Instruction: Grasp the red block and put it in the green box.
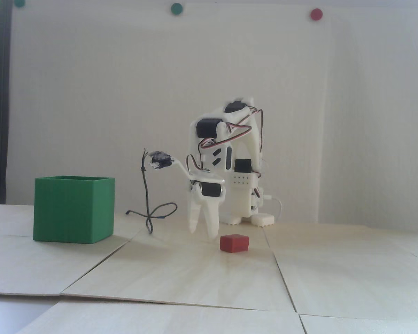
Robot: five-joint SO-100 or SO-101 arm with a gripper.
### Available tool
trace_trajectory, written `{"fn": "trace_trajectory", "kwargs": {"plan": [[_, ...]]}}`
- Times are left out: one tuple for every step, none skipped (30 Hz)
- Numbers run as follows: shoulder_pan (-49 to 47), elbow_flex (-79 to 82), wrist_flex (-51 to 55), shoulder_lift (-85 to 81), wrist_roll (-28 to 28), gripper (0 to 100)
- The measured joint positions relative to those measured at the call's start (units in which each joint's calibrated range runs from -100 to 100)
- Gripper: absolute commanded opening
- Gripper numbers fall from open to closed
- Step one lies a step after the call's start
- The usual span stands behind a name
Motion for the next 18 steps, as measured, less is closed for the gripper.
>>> {"fn": "trace_trajectory", "kwargs": {"plan": [[0.0,0.0,0.0,0.0,0.0,41],[0.0,0.0,0.0,0.0,0.0,41],[0.0,0.0,0.0,0.0,0.0,41],[0.0,0.0,0.0,0.0,0.0,41],[0.0,0.0,0.0,0.0,0.0,41],[-0.1,0.0,0.0,0.0,0.0,41],[-0.2,0.0,0.0,-0.1,0.0,41],[-0.5,0.0,0.0,-0.4,0.0,41],[-0.9,0.0,0.0,-1.0,0.0,41],[-1.5,0.0,0.1,-2.0,0.0,41],[-2.3,0.2,0.3,-3.4,0.0,41],[-2.9,0.8,0.5,-4.9,0.0,41],[-3.4,1.3,0.5,-6.1,0.0,41],[-4.7,3.6,0.5,-9.0,0.0,41],[-5.1,4.4,0.5,-10.0,0.0,41],[-5.5,5.4,0.5,-10.9,0.0,41],[-5.7,6.7,0.5,-11.9,0.0,41],[-6.2,8.3,0.5,-12.8,0.0,41]]}}
